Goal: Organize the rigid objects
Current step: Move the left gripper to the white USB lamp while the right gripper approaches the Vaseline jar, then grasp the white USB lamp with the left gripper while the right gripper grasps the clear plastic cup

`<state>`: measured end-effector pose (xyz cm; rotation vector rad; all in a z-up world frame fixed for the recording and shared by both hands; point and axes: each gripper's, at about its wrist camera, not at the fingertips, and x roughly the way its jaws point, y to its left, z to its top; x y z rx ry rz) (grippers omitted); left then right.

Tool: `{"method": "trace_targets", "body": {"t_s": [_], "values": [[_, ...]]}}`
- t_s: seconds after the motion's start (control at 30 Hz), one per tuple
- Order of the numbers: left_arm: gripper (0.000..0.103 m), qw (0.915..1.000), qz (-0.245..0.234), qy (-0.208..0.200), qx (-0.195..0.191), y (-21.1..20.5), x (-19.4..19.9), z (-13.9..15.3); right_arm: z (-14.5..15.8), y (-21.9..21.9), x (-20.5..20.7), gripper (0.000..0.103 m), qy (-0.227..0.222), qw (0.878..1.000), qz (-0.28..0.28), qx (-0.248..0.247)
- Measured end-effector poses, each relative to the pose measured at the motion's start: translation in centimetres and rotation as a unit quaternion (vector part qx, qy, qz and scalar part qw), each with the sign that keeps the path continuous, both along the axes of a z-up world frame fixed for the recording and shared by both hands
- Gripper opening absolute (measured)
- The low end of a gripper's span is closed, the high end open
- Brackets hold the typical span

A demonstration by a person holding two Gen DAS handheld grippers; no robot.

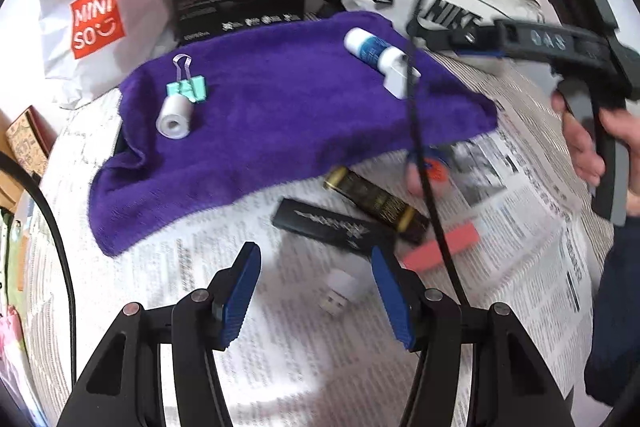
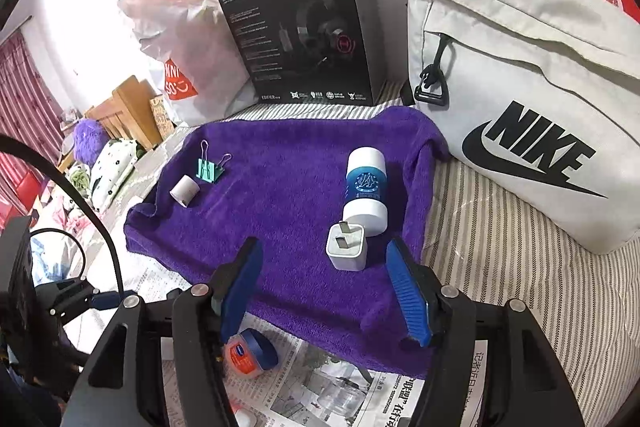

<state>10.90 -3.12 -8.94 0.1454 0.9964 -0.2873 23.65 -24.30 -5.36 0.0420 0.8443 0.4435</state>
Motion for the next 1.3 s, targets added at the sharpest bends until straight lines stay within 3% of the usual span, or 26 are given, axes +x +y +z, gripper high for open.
{"method": "trace_targets", "body": {"t_s": [0.4, 0.53, 0.83, 1.3], "values": [[0.055, 0.9994, -0.035, 0.004, 0.002, -0.6, -0.2, -1.3, 0.3, 0.0, -0.2, 0.064, -0.002, 1.000, -0.003, -0.008], [0.040, 0.9986, -0.051, 0.008, -0.003, -0.8, 0.1, -1.4, 0.6, -0.5, -0.7, 0.064, -0.001, 1.000, -0.007, -0.011], [0.028, 0.9975, -0.070, 0.010, 0.007, -1.1, -0.3, -2.0, 0.2, -2.6, -4.1, 0.064, 0.007, 0.999, -0.024, -0.030], [0.028, 0.9991, -0.038, 0.017, -0.003, 0.7, 0.4, -2.1, -3.9, -3.0, -6.9, 0.063, 0.048, 0.997, -0.023, -0.047]]}}
